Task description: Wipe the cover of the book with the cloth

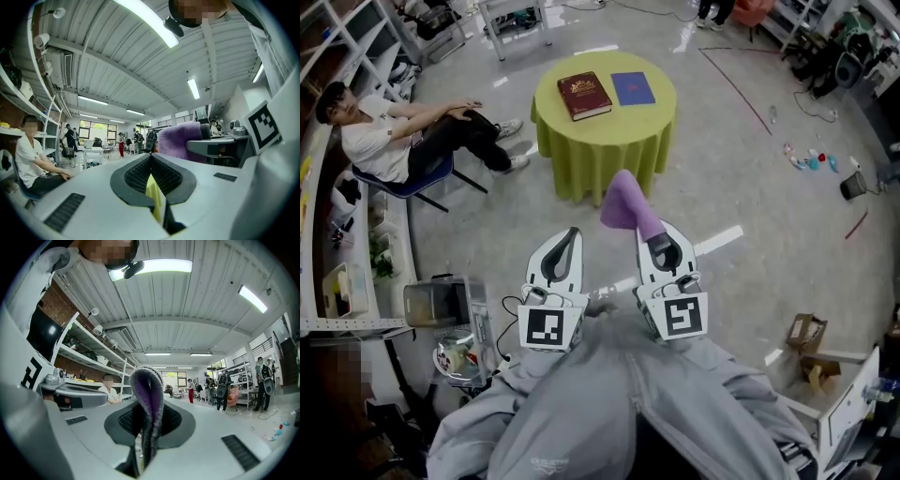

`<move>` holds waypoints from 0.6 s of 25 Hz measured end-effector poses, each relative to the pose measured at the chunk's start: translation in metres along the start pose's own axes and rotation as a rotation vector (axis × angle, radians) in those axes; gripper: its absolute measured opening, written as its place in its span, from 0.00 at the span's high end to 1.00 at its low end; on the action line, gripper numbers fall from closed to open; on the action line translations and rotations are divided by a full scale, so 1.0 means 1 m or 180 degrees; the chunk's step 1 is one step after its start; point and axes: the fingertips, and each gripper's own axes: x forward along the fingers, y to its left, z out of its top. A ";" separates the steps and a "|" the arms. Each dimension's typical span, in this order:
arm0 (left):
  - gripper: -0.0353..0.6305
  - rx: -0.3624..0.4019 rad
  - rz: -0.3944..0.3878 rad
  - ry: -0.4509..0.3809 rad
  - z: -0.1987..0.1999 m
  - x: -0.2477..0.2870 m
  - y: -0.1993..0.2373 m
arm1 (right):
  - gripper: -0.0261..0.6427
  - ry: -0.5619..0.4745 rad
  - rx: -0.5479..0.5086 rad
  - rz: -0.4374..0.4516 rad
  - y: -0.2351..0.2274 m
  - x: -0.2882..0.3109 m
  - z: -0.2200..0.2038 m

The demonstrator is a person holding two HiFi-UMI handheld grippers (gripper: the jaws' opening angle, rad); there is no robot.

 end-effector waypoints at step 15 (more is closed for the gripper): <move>0.92 -0.0020 0.0066 0.0104 -0.026 0.074 0.063 | 0.87 0.0083 0.0056 -0.0056 -0.032 0.083 -0.034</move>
